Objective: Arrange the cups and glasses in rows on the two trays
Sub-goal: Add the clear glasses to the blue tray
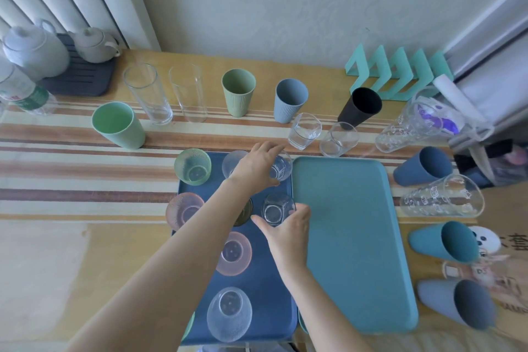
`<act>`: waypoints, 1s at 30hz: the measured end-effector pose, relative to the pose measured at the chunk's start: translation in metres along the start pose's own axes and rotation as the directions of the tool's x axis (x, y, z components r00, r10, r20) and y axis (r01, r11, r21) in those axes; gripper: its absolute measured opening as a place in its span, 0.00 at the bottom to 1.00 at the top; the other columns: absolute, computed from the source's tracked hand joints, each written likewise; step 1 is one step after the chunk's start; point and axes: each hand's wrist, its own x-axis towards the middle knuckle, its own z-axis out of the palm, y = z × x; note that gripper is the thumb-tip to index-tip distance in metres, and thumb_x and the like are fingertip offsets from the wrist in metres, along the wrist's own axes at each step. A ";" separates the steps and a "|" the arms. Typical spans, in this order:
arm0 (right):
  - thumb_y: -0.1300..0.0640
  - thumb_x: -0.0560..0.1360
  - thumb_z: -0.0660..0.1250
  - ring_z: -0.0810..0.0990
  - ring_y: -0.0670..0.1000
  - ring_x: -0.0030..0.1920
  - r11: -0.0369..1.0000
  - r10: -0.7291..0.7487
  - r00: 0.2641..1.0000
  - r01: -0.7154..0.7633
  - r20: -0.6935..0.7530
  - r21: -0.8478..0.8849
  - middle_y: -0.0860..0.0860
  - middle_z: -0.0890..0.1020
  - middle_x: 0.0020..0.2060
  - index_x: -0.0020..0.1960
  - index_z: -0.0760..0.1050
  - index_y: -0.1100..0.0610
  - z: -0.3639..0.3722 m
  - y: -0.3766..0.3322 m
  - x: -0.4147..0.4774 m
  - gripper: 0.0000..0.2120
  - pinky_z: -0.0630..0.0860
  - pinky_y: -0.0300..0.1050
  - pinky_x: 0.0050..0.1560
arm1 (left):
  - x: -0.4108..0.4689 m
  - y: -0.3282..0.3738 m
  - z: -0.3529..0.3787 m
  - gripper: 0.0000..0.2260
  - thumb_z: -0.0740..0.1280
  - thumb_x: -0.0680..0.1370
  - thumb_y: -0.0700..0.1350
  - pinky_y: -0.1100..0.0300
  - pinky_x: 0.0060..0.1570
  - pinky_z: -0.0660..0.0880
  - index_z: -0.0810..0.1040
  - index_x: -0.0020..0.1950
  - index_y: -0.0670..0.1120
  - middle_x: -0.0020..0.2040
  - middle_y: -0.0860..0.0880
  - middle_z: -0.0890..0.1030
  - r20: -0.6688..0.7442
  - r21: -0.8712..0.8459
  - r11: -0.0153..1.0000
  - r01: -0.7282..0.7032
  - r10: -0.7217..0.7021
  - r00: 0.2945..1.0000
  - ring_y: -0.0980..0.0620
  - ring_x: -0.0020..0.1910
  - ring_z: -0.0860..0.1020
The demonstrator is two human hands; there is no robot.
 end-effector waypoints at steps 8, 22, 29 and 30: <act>0.45 0.58 0.79 0.70 0.57 0.62 1.000 0.022 0.997 -0.023 0.073 0.014 0.56 0.69 0.60 0.65 0.61 0.63 -0.002 0.002 0.001 0.45 0.70 0.51 0.61 | 0.002 -0.002 0.000 0.41 0.76 0.67 0.46 0.53 0.66 0.64 0.59 0.74 0.46 0.68 0.44 0.67 0.000 -0.040 0.999 -0.004 0.004 1.000 0.45 0.67 0.64; 0.57 0.63 0.77 0.71 0.51 0.63 0.992 -0.110 0.973 0.094 0.203 0.088 0.51 0.69 0.64 0.69 0.61 0.55 -0.010 0.018 0.009 0.39 0.69 0.48 0.64 | 0.004 0.001 0.003 0.36 0.73 0.70 0.47 0.54 0.67 0.63 0.60 0.74 0.46 0.70 0.45 0.66 -0.004 -0.121 0.993 -0.010 0.010 1.000 0.46 0.69 0.63; 0.57 0.62 0.78 0.72 0.51 0.62 0.990 -0.127 0.966 0.110 0.224 0.088 0.50 0.70 0.63 0.67 0.62 0.54 -0.011 0.021 0.011 0.39 0.70 0.49 0.63 | -0.024 -0.013 -0.042 0.19 0.66 0.76 0.40 0.53 0.65 0.66 0.71 0.67 0.43 0.64 0.44 0.73 -0.271 -0.255 0.967 0.011 -0.083 0.959 0.45 0.64 0.71; 0.57 0.62 0.78 0.72 0.51 0.62 0.990 -0.125 0.965 0.105 0.231 0.094 0.50 0.70 0.63 0.67 0.62 0.54 -0.011 0.022 0.012 0.39 0.70 0.49 0.63 | -0.035 -0.016 -0.047 0.18 0.67 0.75 0.41 0.52 0.63 0.67 0.73 0.65 0.43 0.62 0.44 0.75 -0.284 -0.245 0.969 0.027 -0.099 0.954 0.44 0.62 0.72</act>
